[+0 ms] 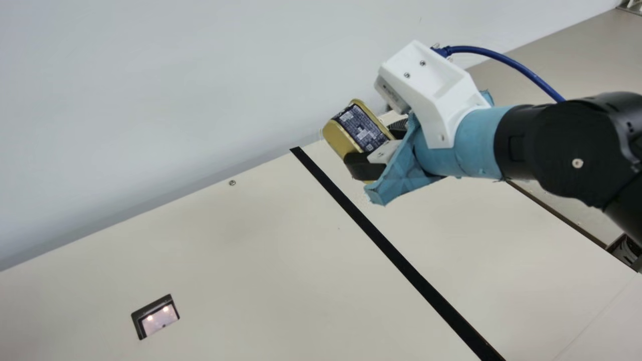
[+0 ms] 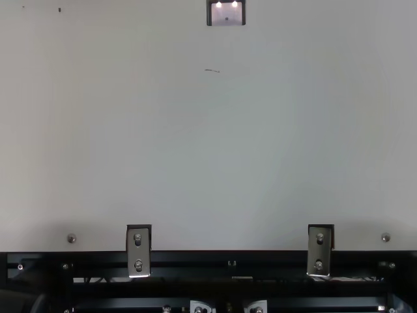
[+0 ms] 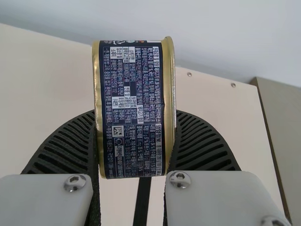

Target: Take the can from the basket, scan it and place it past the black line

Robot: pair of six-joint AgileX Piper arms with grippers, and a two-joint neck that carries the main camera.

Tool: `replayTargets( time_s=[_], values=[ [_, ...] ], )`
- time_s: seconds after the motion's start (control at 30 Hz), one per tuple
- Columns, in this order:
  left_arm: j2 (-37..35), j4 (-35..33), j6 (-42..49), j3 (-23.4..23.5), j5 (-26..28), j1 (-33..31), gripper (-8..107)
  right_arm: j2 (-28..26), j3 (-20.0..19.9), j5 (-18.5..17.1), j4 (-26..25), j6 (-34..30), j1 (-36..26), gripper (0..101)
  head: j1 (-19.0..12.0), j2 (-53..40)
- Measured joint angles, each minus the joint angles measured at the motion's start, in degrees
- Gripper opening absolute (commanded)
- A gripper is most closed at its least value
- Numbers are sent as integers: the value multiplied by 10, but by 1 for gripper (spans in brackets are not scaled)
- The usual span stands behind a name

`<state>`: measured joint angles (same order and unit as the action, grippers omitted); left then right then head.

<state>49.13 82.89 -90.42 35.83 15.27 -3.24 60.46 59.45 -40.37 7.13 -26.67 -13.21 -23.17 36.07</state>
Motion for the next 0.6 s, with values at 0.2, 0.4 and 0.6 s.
replayTargets(
  time_s=[0.2, 0.4, 0.6],
  values=[
    [0, 0, 0, 0, 0, 0, 90, 2, 7, -7, 17, -22, -33, 0, 0, 0],
    [0, 0, 0, 0, 0, 0, 90, 6, 20, -28, 32, -41, -66, 0, 0, 0],
    [0, 0, 0, 0, 0, 0, 90, 13, 31, -52, 42, -67, -106, 0, 0, 0]
  ],
)
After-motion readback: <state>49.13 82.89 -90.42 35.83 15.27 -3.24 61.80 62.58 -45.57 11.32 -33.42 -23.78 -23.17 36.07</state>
